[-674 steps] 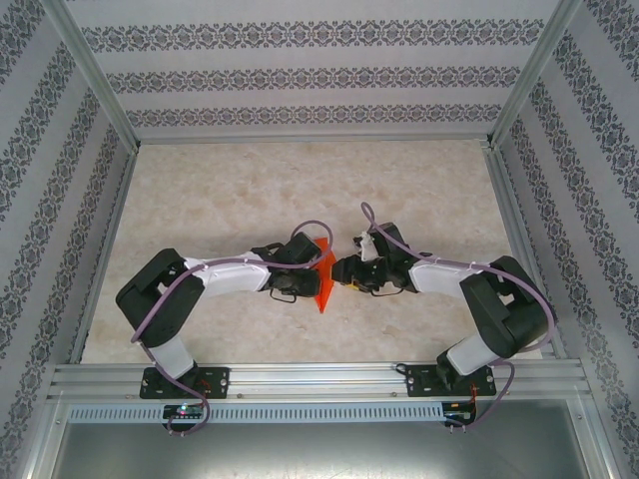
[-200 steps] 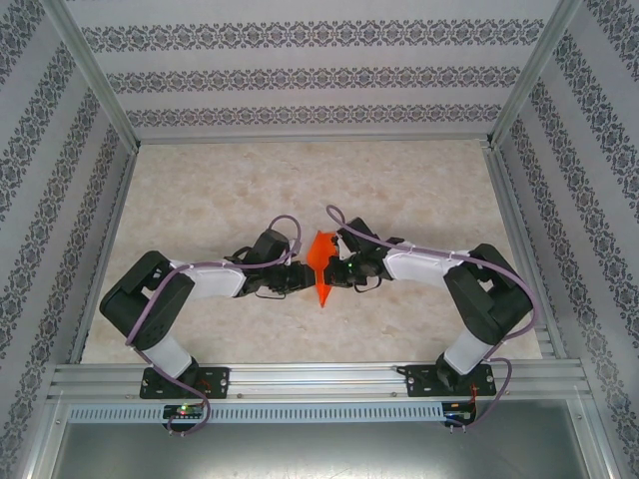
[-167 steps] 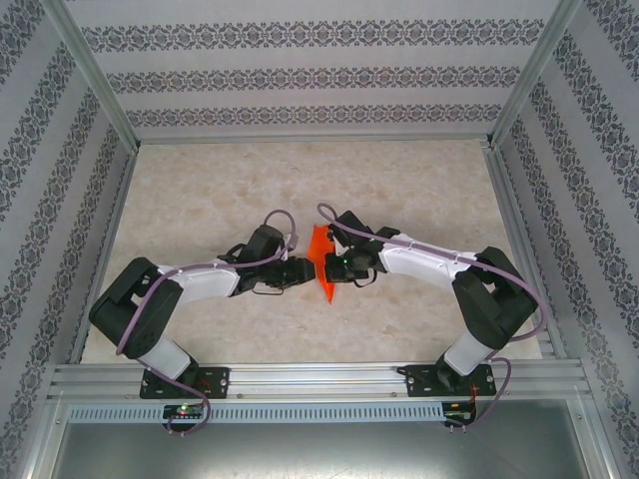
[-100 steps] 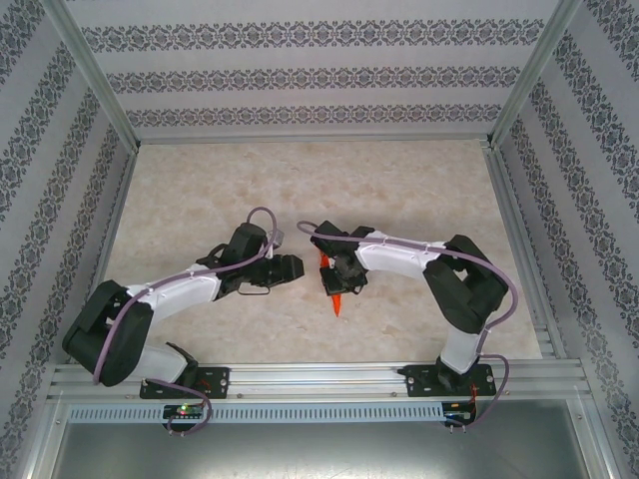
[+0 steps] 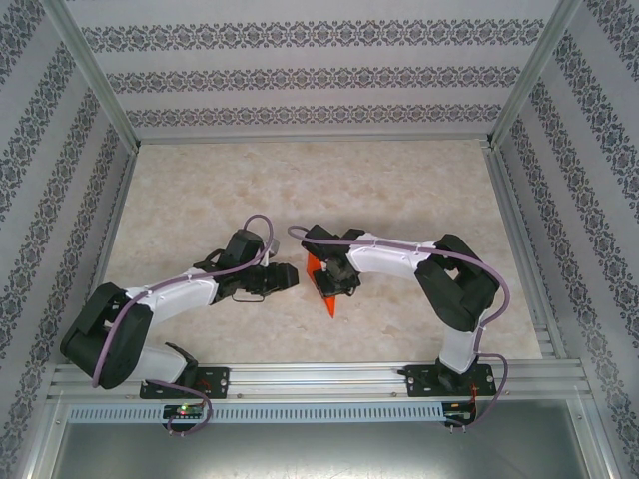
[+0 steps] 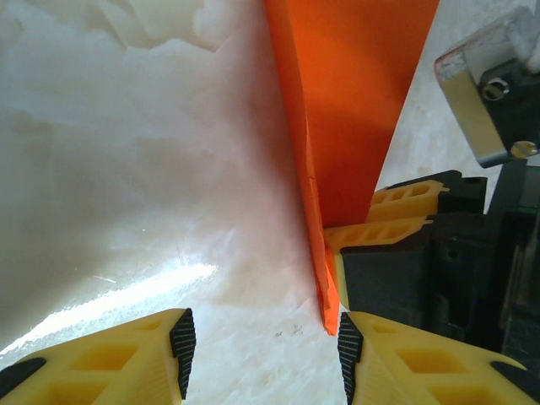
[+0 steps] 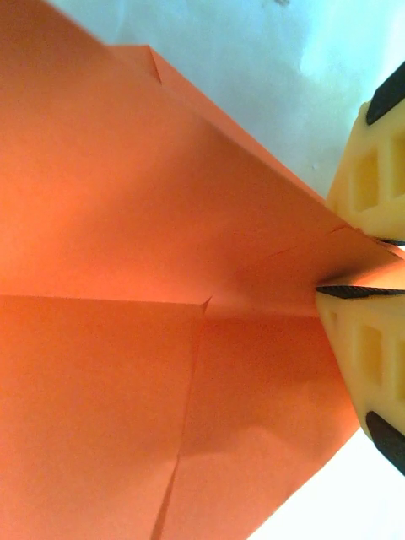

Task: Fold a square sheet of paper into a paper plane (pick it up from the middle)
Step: Turn over a paper plane at the center of the table.

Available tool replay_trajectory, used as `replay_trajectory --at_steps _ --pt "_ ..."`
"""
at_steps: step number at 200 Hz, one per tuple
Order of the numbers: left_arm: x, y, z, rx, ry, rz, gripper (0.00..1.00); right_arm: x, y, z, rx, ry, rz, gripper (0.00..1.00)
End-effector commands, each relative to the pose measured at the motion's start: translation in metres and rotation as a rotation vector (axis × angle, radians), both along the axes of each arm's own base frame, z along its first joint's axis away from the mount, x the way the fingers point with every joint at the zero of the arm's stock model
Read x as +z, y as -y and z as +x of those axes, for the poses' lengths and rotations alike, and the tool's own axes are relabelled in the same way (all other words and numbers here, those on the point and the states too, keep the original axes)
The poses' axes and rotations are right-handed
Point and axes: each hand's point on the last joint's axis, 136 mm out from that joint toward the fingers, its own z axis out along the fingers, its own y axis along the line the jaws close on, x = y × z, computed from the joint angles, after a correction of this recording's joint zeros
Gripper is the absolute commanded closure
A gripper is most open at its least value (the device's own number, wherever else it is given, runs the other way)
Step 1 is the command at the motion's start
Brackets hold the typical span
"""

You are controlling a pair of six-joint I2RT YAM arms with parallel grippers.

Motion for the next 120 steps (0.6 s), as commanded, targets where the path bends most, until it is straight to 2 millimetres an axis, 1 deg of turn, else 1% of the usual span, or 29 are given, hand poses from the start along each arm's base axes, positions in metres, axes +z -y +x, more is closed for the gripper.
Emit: replay_trajectory --at_steps 1,19,55,94,120 --pt "-0.005 -0.001 0.001 -0.02 0.004 -0.009 0.48 0.012 -0.007 0.006 0.005 0.045 0.006 0.79" --pt "-0.008 0.0 0.0 -0.022 -0.005 -0.012 0.48 0.014 -0.008 0.006 0.012 0.049 -0.009 0.79" --pt "-0.011 -0.002 -0.001 -0.019 -0.007 -0.01 0.48 0.017 -0.009 0.007 0.025 0.068 -0.052 0.83" --pt "-0.014 -0.005 -0.005 -0.019 -0.015 -0.006 0.48 0.007 -0.018 0.005 0.034 0.043 -0.044 0.83" --pt "-0.013 -0.007 -0.006 -0.017 -0.013 -0.004 0.48 0.006 -0.024 0.006 0.04 0.04 -0.035 0.81"
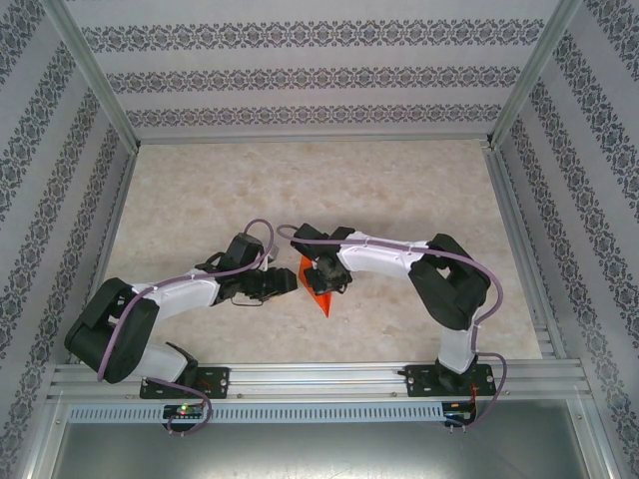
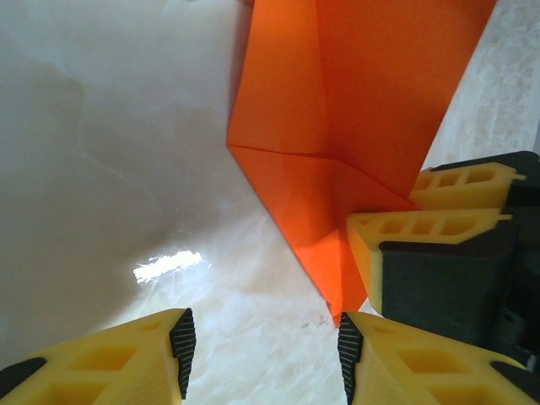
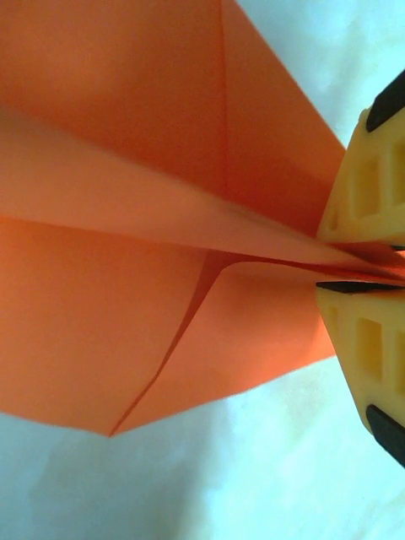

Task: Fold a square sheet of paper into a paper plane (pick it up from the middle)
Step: Turn over a paper plane at the center of the table, then reset both arms

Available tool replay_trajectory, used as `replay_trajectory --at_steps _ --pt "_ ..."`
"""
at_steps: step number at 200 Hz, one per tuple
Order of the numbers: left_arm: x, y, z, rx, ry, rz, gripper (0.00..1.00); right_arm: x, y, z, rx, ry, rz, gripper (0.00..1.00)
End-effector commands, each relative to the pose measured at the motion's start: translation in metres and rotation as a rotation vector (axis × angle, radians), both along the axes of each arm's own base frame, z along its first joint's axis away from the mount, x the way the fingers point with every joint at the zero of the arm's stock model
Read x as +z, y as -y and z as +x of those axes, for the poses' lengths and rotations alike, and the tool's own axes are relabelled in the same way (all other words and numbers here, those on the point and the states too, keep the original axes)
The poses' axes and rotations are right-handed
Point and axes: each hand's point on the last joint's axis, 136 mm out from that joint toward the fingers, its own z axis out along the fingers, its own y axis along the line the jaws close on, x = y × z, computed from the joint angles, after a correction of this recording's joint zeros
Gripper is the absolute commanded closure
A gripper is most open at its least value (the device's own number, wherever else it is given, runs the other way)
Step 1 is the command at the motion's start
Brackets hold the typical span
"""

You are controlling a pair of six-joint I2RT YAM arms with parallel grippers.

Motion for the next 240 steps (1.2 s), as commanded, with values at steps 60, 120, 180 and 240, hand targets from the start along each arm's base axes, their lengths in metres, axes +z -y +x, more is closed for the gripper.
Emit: replay_trajectory --at_steps 60,120,180,240 --pt "0.001 -0.003 0.0 -0.021 0.023 -0.006 0.48 -0.011 -0.011 -0.004 0.014 -0.017 -0.033 0.82" --pt "0.001 -0.008 -0.003 -0.028 0.03 0.026 0.48 -0.017 -0.008 -0.004 0.011 -0.009 -0.086 0.84" --pt "0.037 -0.038 0.019 -0.019 0.169 0.246 0.47 0.052 -0.003 -0.001 0.005 0.062 0.116 0.59" --pt "0.083 -0.134 0.075 0.147 0.423 0.754 0.15 0.104 0.061 0.035 0.037 0.275 0.25 0.4"
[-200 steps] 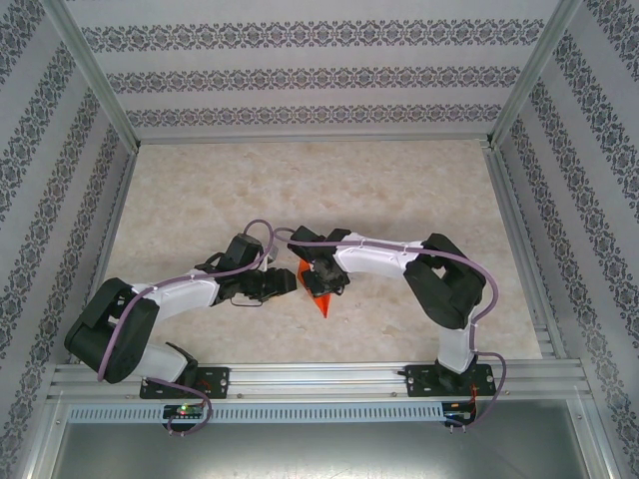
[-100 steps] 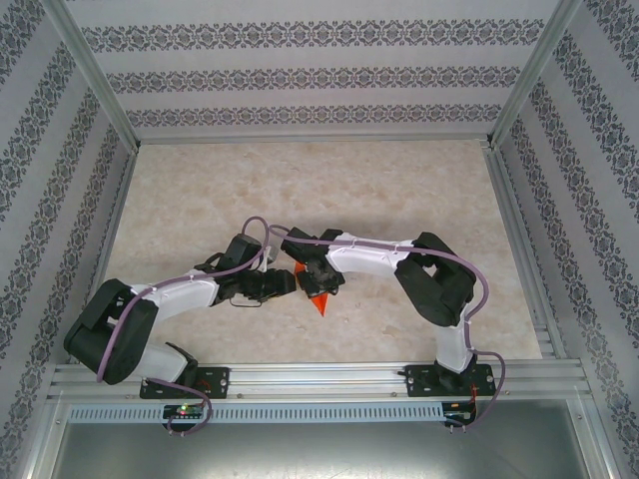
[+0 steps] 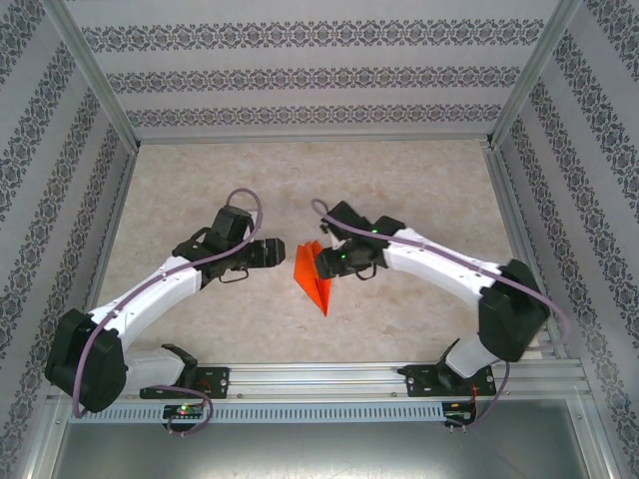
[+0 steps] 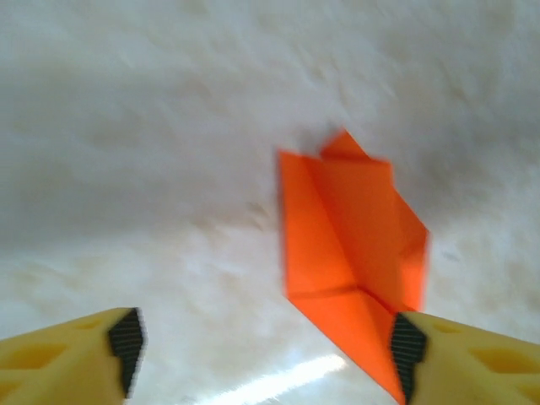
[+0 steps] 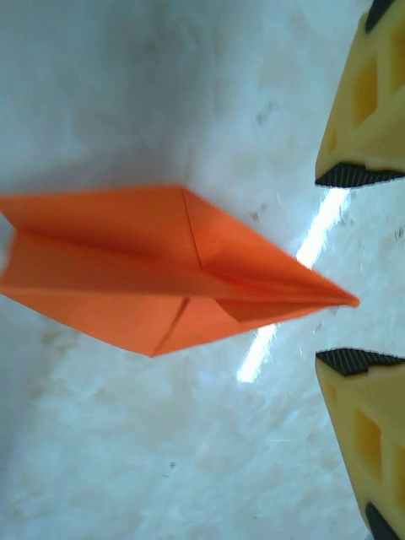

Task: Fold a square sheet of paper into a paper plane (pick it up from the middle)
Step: Reset both arms

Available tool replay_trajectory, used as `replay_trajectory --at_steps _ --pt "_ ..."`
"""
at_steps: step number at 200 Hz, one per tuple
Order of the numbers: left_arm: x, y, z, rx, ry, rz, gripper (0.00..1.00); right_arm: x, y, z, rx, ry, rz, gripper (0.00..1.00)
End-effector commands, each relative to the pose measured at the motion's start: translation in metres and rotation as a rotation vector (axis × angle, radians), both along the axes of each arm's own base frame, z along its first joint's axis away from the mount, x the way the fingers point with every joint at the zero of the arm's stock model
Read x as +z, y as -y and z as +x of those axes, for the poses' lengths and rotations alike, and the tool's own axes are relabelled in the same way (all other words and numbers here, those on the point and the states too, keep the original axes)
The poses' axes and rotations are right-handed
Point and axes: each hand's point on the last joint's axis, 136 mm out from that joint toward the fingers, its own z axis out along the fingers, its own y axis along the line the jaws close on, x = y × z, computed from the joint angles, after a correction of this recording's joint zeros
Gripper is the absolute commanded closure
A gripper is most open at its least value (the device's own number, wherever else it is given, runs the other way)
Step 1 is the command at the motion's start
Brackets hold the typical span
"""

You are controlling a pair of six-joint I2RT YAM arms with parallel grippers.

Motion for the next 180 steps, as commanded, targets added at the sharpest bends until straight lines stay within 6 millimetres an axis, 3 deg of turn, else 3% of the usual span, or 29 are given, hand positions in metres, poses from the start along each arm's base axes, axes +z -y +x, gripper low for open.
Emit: replay_trajectory --at_steps 1,15,49,85,114,141,180 --pt "-0.004 -0.067 0.012 0.115 0.052 0.338 0.14 0.005 0.03 0.015 0.037 0.101 0.011 0.4" --pt "-0.002 -0.088 0.023 0.176 0.11 0.42 0.06 0.015 0.058 0.037 -0.024 0.223 0.025 0.34" --pt "0.002 -0.131 0.044 0.287 0.228 0.521 0.0 0.036 0.13 0.071 -0.175 0.492 -0.004 0.15" --pt "-0.017 -0.159 0.058 0.321 0.284 0.505 0.0 0.029 0.198 0.093 -0.363 0.626 -0.043 0.04" --pt "-0.027 -0.17 0.07 0.33 0.34 0.493 0.0 0.023 0.228 0.103 -0.453 0.74 -0.117 0.03" --pt "-0.034 -0.167 0.081 0.304 0.388 0.464 0.0 0.021 0.256 0.112 -0.539 0.85 -0.138 0.02" --pt "-0.044 -0.164 0.092 0.286 0.378 0.464 0.0 0.016 0.269 0.123 -0.596 0.881 -0.081 0.02"
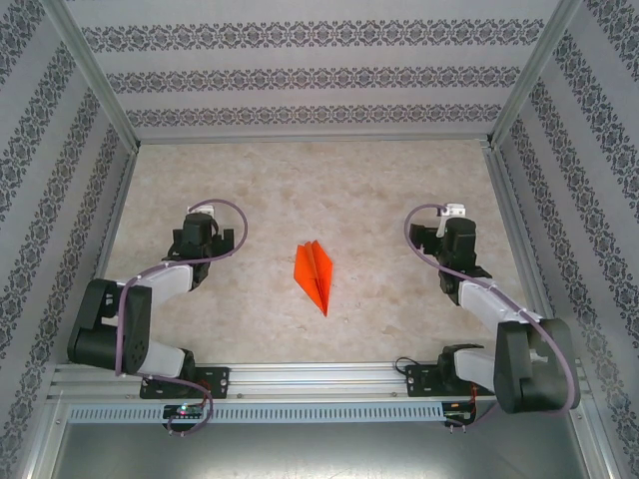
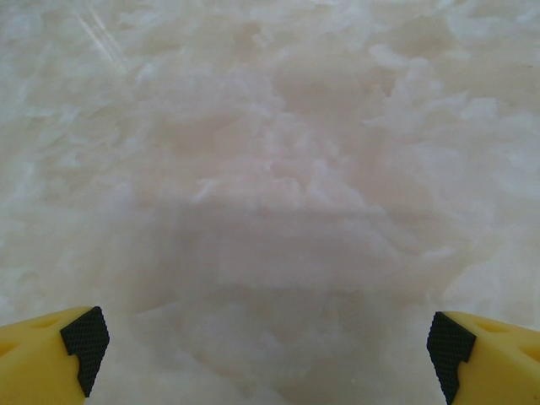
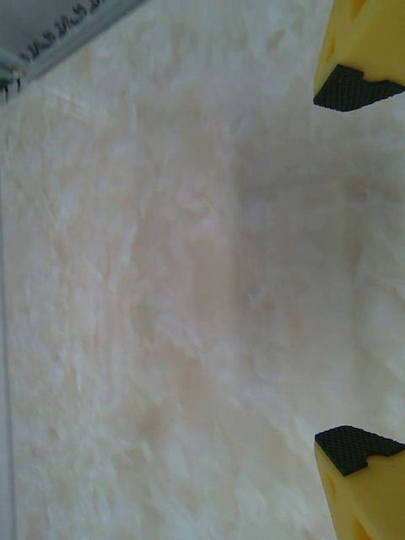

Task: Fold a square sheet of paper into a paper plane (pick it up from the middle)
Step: Reset both arms

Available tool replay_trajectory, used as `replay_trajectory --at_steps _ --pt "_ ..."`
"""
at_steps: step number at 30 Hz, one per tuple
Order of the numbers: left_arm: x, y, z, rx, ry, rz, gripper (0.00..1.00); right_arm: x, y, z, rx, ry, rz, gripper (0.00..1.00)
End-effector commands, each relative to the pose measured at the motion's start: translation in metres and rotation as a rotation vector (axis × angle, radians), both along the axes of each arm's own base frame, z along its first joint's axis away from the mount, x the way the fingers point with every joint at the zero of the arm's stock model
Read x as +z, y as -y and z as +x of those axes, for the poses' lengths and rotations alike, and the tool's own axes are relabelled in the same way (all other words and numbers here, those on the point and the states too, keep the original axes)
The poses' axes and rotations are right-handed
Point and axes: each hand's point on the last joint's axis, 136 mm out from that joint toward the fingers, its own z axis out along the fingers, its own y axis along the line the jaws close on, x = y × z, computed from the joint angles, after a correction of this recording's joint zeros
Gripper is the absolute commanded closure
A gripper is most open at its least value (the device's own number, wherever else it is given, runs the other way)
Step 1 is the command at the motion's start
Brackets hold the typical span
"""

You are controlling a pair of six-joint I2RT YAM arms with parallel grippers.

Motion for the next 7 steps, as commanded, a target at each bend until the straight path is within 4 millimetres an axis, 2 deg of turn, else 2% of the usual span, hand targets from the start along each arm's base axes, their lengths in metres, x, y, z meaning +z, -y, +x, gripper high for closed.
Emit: replay_trajectory --at_steps 1,7 --pt "0.0223 0.001 0.0219 -0.025 0.113 0.0 0.0 0.0277 0.0062 0.0174 -0.021 0.16 0.015 0.02" --pt "0.0218 -0.0001 0.0231 -0.028 0.106 -0.003 0.0 0.0226 0.0022 0.0228 0.005 0.149 0.025 0.02"
